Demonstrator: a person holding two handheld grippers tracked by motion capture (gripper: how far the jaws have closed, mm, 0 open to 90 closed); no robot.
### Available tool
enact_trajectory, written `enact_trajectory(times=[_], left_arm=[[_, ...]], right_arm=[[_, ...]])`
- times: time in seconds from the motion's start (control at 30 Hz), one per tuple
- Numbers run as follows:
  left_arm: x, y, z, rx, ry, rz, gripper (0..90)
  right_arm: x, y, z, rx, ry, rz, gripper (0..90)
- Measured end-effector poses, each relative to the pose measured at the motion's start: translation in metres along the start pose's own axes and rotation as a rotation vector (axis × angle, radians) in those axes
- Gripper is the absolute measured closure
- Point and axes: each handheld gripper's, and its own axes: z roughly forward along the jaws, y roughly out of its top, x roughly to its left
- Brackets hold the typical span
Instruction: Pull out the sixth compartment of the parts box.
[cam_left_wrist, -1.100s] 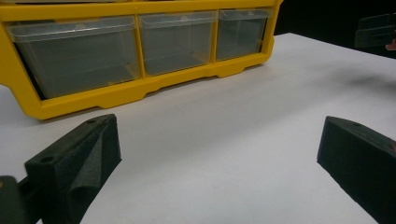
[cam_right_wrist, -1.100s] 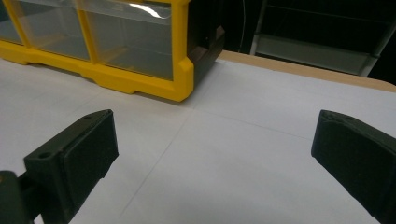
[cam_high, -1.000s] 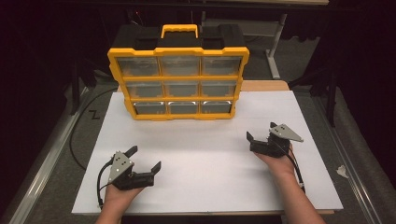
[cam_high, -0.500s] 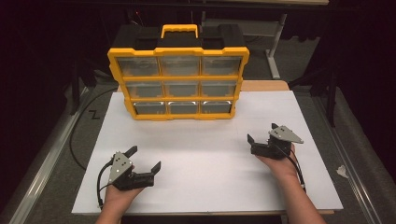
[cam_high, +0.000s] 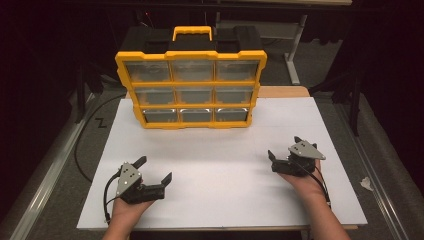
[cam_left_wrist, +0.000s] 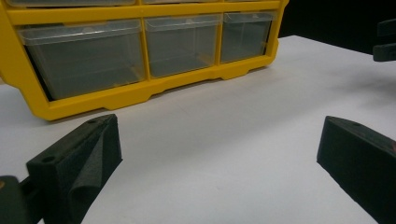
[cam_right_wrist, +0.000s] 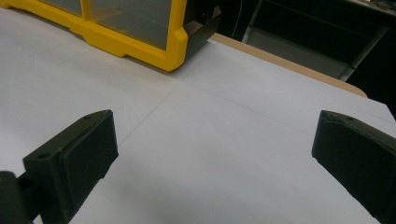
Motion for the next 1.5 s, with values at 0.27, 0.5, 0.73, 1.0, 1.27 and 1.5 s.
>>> enact_trajectory(times=[0.27, 0.5, 0.73, 1.0, 1.27, 1.5], left_arm=[[-0.001, -0.001, 0.001, 0.013, -0.014, 0.002, 2.4], [-0.001, -0.001, 0.001, 0.01, -0.008, 0.0, 3.0], [-0.001, -0.001, 0.0, 0.002, -0.006, -0.007, 2.9], [-0.001, -0.001, 0.0, -0.004, 0.003, -0.006, 2.6], [-0.001, -0.001, 0.0, -0.006, 0.003, -0.004, 2.6], [-0.001, 0.0, 0.0, -0.006, 0.001, -0.001, 2.6]], right_arm=[[0.01, -0.002, 0.0, 0.035, -0.019, -0.118, 1.6], [0.015, -0.003, 0.0, 0.057, -0.028, -0.195, 1.6], [0.023, -0.003, 0.0, 0.083, -0.037, -0.275, 1.5], [0.031, -0.003, 0.001, 0.105, -0.059, -0.38, 1.5], [0.036, -0.004, 0.001, 0.133, -0.085, -0.467, 1.3], [0.041, -0.003, 0.001, 0.139, -0.107, -0.55, 1.3]])
